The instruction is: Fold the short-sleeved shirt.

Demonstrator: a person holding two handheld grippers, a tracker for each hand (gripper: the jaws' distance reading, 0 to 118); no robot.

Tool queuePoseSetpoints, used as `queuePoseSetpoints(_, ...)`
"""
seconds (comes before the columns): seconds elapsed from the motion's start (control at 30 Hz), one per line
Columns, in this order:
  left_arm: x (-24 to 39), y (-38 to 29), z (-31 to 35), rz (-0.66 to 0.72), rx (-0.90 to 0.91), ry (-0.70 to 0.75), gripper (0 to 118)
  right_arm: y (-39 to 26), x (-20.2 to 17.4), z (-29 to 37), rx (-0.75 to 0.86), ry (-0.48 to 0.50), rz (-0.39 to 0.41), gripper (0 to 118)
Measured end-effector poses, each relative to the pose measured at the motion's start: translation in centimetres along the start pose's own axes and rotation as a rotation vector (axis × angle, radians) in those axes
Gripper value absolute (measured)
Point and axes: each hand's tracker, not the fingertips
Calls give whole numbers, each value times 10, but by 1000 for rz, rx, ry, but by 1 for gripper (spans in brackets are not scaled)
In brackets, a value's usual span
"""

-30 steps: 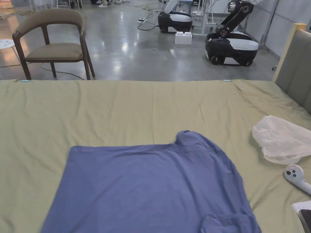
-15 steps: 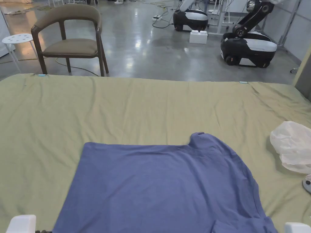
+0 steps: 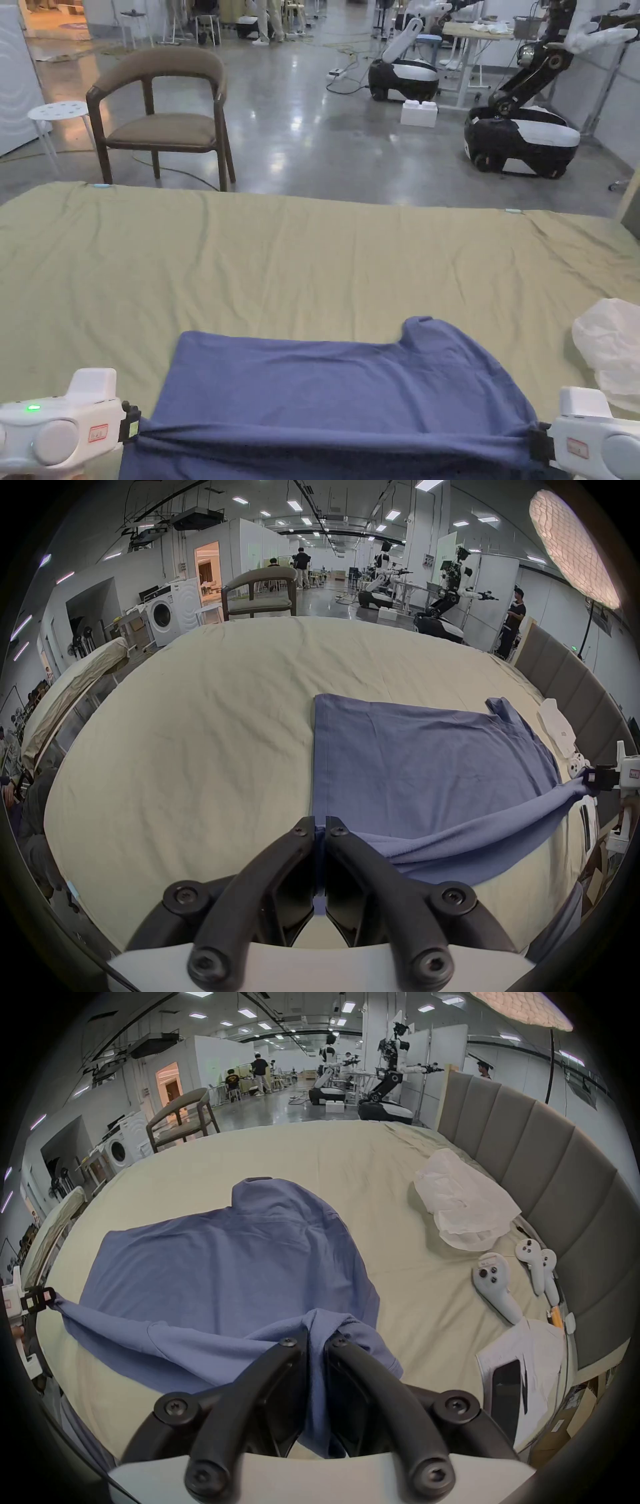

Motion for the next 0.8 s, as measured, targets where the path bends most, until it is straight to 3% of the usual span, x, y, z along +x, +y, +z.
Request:
queuePoseSetpoints(0.3,4,16,-49,23,-76,19,0,11,-2,-66,-75,-8,7,8)
queuePoseSetpoints(0.4,5,15,-54,31,-83,24,2,8,-4,-68,-70,-28,20,16)
queuePoseSetpoints(0.43,5,15,-53,33,-79,30,8,7,-5,-67,-60,-37,22,23)
queuePoseSetpoints(0.5,5,16,-47,24,-49,45,26,5,-8,-57,-11,-58,33,49)
queuePoseSetpoints(0.6,7,16,-32,-3,1,26,58,3,-15,-33,95,-58,37,55)
queuePoseSetpoints(0.67,13,15,-19,-19,64,18,64,1,-23,-18,170,-61,41,55)
queuePoseSetpoints(0.8,30,9,12,-23,176,-20,64,-10,-53,19,331,-35,65,57)
